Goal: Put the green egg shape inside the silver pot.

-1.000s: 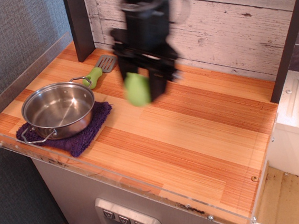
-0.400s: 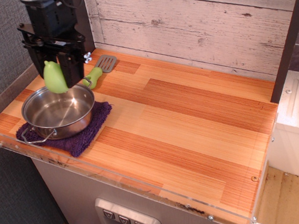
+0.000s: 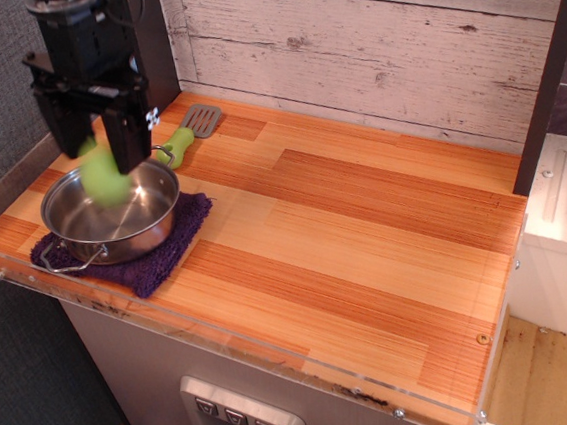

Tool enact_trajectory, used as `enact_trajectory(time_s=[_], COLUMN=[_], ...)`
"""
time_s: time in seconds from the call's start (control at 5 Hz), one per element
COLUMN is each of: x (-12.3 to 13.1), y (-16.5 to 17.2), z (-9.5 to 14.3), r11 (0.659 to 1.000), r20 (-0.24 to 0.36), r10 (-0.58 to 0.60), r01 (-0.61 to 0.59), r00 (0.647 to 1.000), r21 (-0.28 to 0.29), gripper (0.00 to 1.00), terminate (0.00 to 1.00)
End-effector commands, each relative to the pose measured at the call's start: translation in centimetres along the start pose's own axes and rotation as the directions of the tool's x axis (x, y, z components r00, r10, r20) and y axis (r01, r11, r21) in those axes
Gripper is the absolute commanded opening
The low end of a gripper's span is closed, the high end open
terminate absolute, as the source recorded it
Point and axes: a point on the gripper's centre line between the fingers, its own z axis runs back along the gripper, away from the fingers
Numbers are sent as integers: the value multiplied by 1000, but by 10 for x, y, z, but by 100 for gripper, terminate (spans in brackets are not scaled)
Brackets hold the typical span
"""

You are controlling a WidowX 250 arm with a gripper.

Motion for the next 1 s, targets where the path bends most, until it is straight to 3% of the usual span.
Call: enact_trajectory(time_s=[0.0, 0.2, 0.4, 0.8], x=[1, 3, 1, 2], y=[-27, -57, -76, -85], z=[29, 48, 55, 48], r11=[998, 995, 992, 992], r20=[21, 84, 95, 109], r10=[-51, -74, -91, -118], r01=[50, 68, 81, 113], r00=[998, 994, 991, 987], r21=[46, 69, 100, 48], gripper=[100, 100, 100, 100], terminate=[0, 0, 0, 0])
